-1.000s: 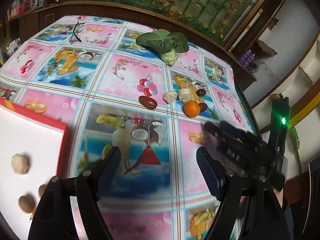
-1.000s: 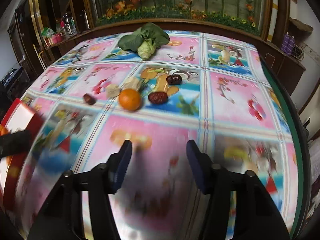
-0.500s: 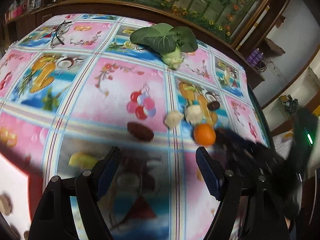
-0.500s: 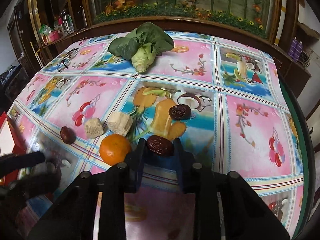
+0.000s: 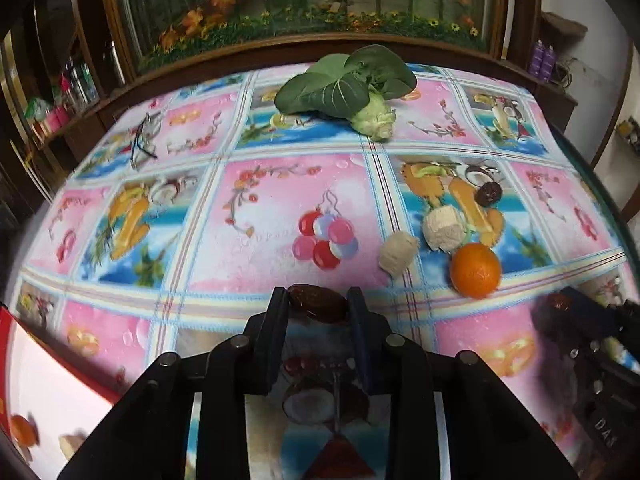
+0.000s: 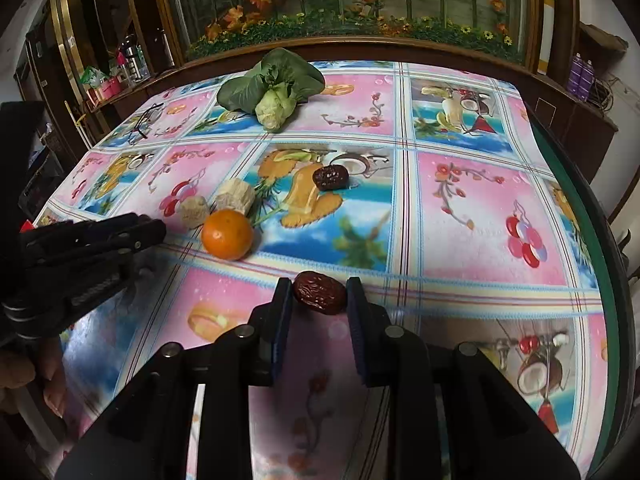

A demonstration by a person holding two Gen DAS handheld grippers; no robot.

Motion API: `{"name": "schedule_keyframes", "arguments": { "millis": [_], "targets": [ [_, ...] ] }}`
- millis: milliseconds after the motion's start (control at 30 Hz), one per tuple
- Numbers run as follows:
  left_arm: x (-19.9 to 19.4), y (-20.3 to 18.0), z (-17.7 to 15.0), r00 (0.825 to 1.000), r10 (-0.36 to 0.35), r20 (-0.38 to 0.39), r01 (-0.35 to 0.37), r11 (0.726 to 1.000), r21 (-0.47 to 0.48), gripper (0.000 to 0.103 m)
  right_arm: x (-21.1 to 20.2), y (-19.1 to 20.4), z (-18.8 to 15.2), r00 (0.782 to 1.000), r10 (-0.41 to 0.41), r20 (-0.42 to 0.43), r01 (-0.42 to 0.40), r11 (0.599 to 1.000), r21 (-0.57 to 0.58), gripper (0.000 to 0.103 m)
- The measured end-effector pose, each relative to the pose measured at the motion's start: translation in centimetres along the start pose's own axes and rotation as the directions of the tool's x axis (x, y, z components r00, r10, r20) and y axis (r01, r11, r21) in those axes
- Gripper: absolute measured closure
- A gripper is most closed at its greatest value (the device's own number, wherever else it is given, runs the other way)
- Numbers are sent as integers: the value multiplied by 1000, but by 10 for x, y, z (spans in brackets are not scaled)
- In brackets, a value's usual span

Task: Organize fruits
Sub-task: 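Carry both dates over the red-rimmed tray with both grippers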

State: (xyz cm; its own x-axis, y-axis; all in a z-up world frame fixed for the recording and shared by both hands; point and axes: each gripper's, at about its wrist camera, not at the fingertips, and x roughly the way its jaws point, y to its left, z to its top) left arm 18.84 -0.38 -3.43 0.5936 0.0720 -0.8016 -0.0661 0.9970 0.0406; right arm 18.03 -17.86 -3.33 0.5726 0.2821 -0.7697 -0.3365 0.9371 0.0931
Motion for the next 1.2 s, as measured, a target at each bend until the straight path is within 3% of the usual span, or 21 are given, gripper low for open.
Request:
{"name": "schedule_keyframes", "arguments": {
  "millis": [100, 300, 767, 1200],
  "targets": [
    [-12, -1, -8, 997, -73, -19, 73, 997, -25, 74, -8, 1, -7, 1000, 3, 6, -3, 1000, -2, 74],
    [-52, -11, -34, 992, -130, -5, 130, 991, -7, 74, -33, 5, -20, 999, 5, 32, -4, 1000, -2, 74],
    [-114, 7, -91, 986, -164, 30, 165, 986, -23, 74, -95, 30, -64, 996, 19, 84, -19, 1000, -12, 74],
    [-137, 45, -117, 980, -191, 57, 195, 979, -64, 74, -123, 74, -85, 994, 15, 110, -10, 999, -45, 74]
  ]
}}
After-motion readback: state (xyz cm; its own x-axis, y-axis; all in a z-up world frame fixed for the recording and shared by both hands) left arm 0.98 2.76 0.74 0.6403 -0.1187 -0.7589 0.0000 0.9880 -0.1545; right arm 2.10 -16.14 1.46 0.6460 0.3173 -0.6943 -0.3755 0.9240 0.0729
